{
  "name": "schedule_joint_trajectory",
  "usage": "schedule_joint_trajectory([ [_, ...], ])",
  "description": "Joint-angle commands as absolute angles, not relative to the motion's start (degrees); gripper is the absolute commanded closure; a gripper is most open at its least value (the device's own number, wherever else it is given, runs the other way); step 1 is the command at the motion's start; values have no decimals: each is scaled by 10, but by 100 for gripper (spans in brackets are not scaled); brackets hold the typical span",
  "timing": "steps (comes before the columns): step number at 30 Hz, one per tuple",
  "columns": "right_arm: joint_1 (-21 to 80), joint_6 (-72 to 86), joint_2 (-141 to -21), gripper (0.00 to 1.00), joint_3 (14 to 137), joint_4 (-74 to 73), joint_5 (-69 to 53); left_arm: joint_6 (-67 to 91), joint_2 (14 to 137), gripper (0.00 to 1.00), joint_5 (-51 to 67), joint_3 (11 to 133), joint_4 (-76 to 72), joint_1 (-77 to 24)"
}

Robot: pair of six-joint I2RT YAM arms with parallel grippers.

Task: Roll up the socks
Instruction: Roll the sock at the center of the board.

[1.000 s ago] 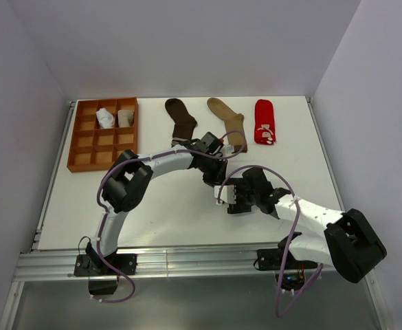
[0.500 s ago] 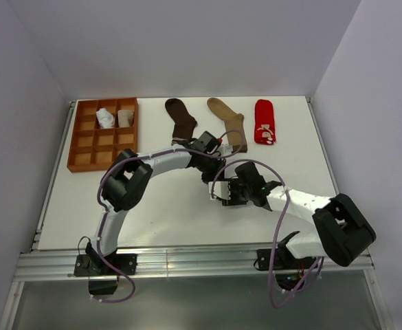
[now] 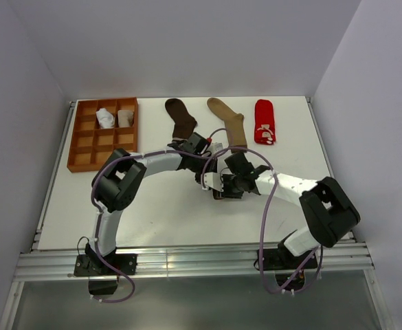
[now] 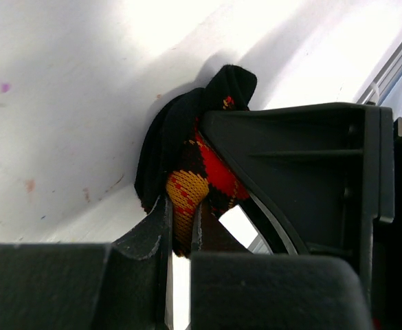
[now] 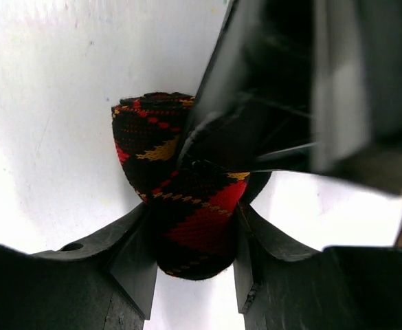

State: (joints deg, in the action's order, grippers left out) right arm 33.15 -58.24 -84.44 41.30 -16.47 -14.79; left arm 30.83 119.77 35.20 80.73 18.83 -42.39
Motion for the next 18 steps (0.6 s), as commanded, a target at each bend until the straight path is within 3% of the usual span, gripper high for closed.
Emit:
schedule_joint_trajectory([
  [1,335,-553,-882,82,450,-207,-153,315,1201,99,305,761,241,-427],
  [9,338,-541,-922,82,494,-236,-178,368,1137,86,264,687,196,-404],
  [18,344,-535,-969,83,549,-286,-213,377,1068,60,209,649,193,-375],
])
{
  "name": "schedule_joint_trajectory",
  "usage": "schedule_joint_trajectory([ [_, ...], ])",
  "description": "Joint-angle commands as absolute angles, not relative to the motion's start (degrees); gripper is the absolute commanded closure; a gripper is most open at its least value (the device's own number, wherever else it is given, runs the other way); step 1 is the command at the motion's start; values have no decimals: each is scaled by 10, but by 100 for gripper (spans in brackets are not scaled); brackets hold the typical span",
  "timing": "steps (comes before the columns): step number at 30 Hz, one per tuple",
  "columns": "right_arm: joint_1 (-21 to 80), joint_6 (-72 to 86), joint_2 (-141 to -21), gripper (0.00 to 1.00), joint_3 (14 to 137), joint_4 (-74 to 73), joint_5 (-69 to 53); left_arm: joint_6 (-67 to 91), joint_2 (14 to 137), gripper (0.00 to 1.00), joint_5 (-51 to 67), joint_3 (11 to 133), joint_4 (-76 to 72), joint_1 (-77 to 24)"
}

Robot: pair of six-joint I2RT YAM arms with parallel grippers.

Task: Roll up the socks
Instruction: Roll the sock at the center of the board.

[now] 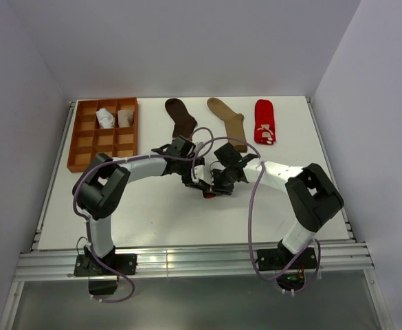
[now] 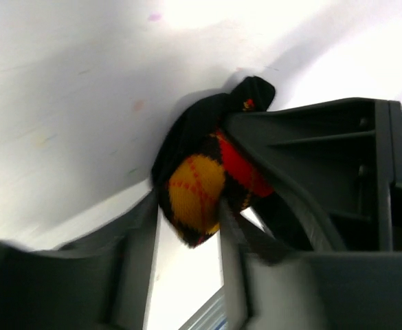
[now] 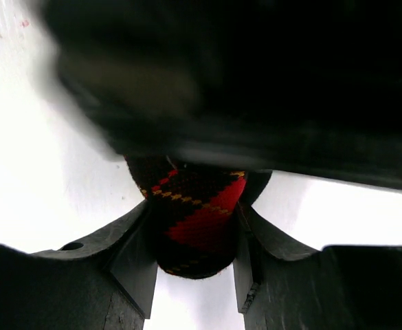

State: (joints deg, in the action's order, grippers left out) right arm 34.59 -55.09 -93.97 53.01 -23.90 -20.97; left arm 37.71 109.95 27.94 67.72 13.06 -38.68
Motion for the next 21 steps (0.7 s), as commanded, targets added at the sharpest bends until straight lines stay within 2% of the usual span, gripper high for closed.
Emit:
schedule_joint_trajectory([
  [1,344,-534,-979,83,557,-298,-218,379,1059,54,206,643,189,-371],
  [5,344,-533,-1003,83,598,-330,-243,381,1000,44,160,617,181,-366],
  [9,343,-529,-1029,83,631,-371,-257,402,955,40,114,590,168,-365],
  [21,330,-522,-1092,82,678,-461,-278,486,795,40,15,469,120,-348],
])
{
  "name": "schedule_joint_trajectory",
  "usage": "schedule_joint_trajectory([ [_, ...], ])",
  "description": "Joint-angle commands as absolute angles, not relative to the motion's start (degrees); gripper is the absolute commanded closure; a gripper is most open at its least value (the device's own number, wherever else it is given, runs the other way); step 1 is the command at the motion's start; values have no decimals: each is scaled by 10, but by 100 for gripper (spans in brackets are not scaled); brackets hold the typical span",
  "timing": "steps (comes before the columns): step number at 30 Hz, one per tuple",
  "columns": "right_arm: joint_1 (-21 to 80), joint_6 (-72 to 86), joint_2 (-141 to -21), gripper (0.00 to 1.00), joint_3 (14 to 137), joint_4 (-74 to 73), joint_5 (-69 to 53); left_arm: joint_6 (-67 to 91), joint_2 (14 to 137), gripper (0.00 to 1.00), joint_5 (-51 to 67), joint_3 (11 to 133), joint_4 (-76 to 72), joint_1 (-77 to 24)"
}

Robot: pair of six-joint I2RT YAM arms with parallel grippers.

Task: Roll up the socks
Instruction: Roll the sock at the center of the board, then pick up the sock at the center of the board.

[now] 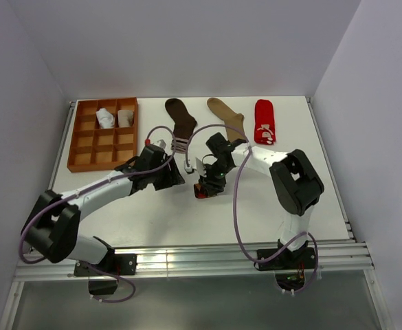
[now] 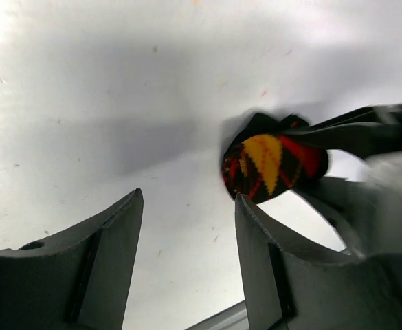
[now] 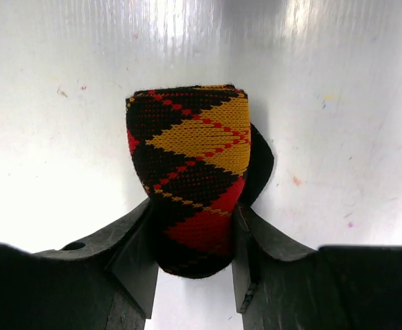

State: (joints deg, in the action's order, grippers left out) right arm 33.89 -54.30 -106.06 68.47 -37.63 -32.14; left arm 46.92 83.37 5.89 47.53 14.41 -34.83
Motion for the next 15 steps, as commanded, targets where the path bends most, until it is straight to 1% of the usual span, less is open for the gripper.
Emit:
schedule_joint_trajectory([
  [1,330,-520,-1102,82,683,-477,-280,488,782,40,6,461,116,-349],
  [4,327,-525,-1130,82,713,-524,-298,482,706,41,-26,405,81,-349],
  [7,323,-527,-1152,82,740,-555,-296,446,672,41,-82,389,58,-377],
  [8,323,-526,-1166,83,750,-561,-296,420,672,41,-131,390,55,-394],
  [9,323,-521,-1172,83,754,-565,-297,409,675,41,-159,394,56,-432],
  [12,323,-514,-1194,82,778,-589,-304,373,711,41,-233,413,61,-502],
  [15,319,-508,-1211,82,791,-604,-307,328,746,39,-265,424,42,-554],
])
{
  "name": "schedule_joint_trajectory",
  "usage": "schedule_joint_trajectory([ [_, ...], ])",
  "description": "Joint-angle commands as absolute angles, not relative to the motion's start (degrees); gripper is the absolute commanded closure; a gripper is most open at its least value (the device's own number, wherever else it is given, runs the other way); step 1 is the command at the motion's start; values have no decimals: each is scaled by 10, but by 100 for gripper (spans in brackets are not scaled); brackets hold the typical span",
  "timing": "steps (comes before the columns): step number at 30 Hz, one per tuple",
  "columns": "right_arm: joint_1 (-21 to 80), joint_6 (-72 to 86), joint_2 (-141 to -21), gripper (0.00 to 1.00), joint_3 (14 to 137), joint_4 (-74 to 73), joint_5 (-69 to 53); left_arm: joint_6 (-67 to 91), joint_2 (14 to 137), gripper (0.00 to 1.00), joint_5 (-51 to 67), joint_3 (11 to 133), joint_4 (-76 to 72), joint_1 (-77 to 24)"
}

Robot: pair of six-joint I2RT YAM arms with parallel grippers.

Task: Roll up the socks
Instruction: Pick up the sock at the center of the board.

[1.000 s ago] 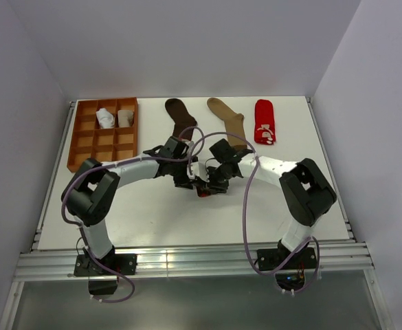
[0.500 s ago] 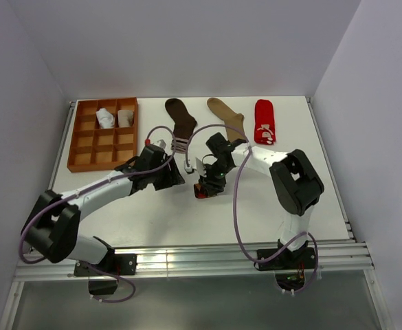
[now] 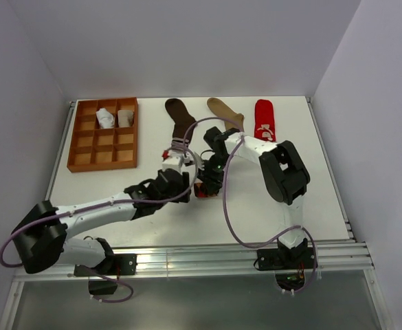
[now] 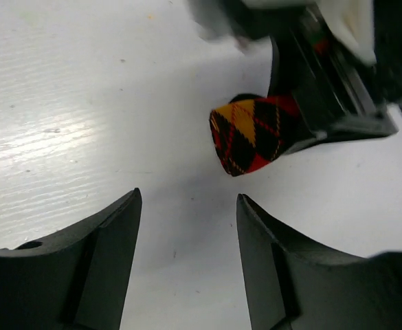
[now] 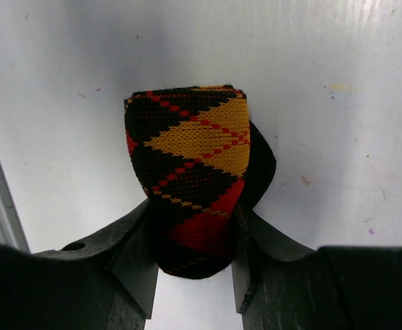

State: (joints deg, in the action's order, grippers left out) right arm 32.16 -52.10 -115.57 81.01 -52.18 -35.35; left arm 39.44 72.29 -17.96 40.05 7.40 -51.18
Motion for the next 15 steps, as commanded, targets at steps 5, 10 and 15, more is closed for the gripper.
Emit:
schedule_joint_trajectory([
  [5,315,-511,-1240,82,813,-640,-308,217,817,31,-308,459,25,-634],
  [10,310,-515,-1272,82,835,-670,-311,140,904,27,-319,506,22,-687],
  [15,301,-515,-1295,82,863,-700,-322,94,965,21,-358,535,16,-720],
])
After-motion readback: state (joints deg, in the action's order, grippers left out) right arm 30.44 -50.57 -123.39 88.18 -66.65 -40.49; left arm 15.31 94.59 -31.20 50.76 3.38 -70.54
